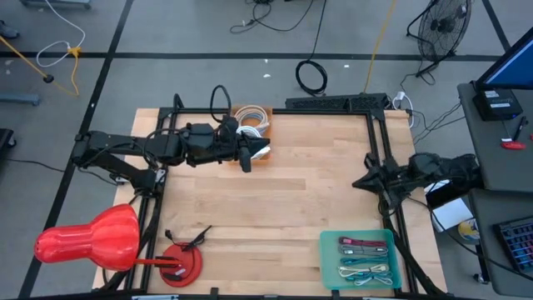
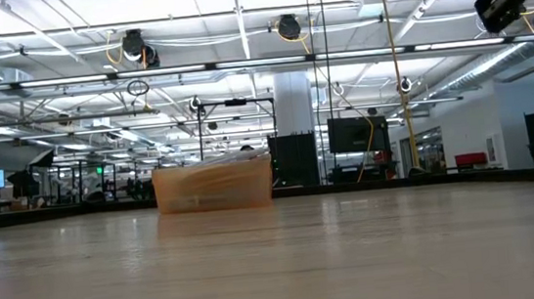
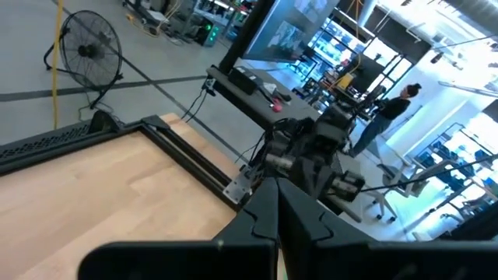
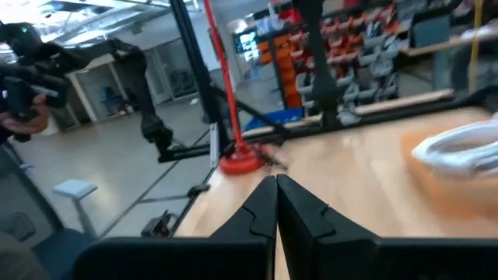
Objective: Pick & Place USB Port
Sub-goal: Return to Home Position
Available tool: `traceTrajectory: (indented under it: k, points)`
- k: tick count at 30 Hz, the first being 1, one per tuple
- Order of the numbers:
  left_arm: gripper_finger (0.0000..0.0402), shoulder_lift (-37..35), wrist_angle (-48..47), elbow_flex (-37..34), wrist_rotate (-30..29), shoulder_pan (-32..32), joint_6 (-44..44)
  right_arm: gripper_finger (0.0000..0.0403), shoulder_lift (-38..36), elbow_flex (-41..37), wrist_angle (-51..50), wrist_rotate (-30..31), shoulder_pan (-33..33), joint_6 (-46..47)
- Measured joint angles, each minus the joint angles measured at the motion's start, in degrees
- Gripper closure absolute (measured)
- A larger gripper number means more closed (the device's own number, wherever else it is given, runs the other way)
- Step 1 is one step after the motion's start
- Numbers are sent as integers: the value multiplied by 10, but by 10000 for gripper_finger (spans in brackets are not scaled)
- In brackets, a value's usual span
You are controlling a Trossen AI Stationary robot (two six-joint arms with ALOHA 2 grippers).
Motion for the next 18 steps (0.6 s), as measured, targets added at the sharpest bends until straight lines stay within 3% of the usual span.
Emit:
traceTrajectory:
  k: [7, 18]
  points:
    - [401, 0, -3, 0, -8, 0, -3, 403, 0, -86, 82, -29, 0, 43]
    - [401, 0, -20, 0, -10, 0, -14, 403, 0, -156, 126, -11, 0, 54]
